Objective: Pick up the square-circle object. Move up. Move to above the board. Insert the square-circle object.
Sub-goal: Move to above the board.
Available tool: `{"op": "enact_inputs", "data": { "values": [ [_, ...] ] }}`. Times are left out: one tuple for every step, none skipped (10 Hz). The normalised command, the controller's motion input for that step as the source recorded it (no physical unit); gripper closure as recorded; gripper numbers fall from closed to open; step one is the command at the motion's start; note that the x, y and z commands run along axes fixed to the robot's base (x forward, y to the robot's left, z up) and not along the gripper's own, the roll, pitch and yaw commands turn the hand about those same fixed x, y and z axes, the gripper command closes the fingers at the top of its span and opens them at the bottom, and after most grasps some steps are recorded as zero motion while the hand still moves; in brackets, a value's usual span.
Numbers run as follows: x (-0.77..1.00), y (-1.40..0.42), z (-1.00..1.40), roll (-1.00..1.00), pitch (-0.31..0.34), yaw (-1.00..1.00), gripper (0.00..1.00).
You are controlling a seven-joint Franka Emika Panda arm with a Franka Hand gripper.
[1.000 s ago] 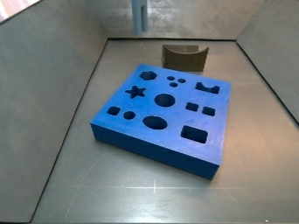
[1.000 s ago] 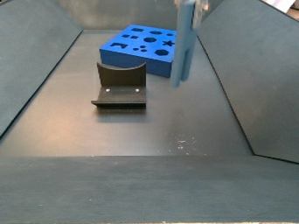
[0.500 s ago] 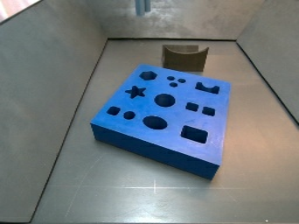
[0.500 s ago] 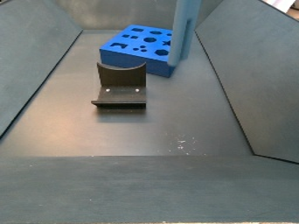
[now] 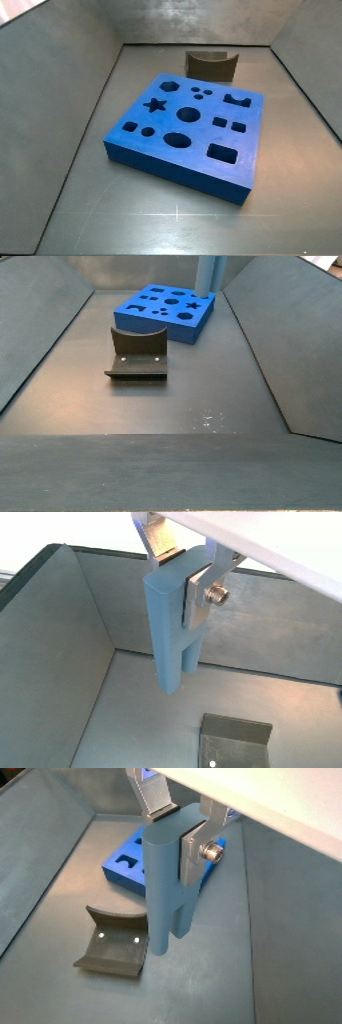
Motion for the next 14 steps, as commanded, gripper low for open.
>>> {"op": "enact_inputs", "data": {
  "values": [
    [0.04, -1.00, 0.02, 0.05, 0.188, 1.00, 1.00],
    [0.04, -1.00, 0.02, 0.07, 0.193, 1.00, 1.00],
    [0.04, -1.00, 0.03, 0.06, 0.198, 1.00, 1.00],
    [0.04, -1.00, 0.03, 0.06, 0.204, 1.00, 1.00],
    [0.05, -1.00, 0.03, 0.05, 0.232, 1.00, 1.00],
    [0.05, -1.00, 0.03, 0.05, 0.227, 0.87, 1.00],
    [0.07, -1.00, 0.04, 0.04, 0.192, 0.54, 1.00],
    [0.07, -1.00, 0.04, 0.03, 0.170, 0.40, 1.00],
    [0.09, -1.00, 0.04, 0.03, 0.135, 0.17, 1.00],
    [0.09, -1.00, 0.04, 0.02, 0.124, 0.12, 1.00],
    [0.11, -1.00, 0.05, 0.02, 0.123, 0.06, 1.00],
    [0.13, -1.00, 0.06, 0.02, 0.129, 0.04, 1.00],
    [0.16, -0.97, 0.06, 0.02, 0.143, 0.03, 1.00],
    [0.14, -0.70, 0.05, 0.02, 0.147, 0.02, 1.00]
  ]
}}
